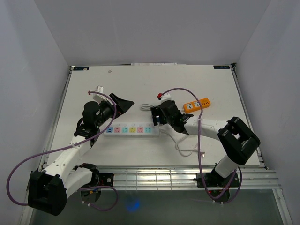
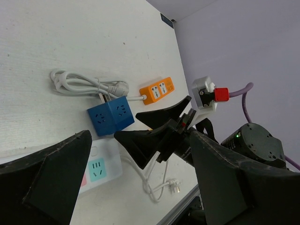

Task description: Insert the plug

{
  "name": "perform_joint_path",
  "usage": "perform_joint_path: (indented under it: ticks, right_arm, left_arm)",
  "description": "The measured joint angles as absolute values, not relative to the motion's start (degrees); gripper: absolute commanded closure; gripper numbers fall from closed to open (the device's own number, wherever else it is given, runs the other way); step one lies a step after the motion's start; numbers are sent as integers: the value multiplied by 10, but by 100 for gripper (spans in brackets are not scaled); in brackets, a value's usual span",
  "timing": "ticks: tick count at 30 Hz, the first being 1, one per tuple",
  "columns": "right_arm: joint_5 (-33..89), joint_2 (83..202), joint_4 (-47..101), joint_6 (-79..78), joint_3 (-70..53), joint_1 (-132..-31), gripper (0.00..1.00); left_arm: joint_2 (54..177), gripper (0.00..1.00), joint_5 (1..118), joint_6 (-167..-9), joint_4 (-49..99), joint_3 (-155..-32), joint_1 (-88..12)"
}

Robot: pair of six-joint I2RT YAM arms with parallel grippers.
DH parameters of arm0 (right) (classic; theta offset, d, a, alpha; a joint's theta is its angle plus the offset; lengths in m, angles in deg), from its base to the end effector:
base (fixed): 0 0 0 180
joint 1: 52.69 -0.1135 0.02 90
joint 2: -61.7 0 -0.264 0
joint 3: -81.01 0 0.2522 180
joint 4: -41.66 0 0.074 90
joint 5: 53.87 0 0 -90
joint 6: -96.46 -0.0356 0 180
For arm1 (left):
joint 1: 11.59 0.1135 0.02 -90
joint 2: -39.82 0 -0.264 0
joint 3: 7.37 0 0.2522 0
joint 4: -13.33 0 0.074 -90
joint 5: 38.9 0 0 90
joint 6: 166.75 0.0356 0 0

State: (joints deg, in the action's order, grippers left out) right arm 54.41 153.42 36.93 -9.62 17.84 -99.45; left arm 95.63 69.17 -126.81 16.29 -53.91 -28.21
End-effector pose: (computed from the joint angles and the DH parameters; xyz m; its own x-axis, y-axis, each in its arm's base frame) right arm 0.2408 0.2397 0.1977 -0.5030 -0.1510 -0.8510 -0.3879 0.9193 0.0662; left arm 0.2134 -0.0752 0.2684 -0.5615 -0.5931 -0.5770 0.2054 0.5756 -0.7915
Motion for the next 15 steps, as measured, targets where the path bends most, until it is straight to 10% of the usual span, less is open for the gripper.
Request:
perform_joint_path:
  ticks: [15]
  right_arm:
    - [600, 1599, 334, -71, 119, -1011, 10]
  left_arm:
    - [956, 4, 692, -1268, 163, -539, -283]
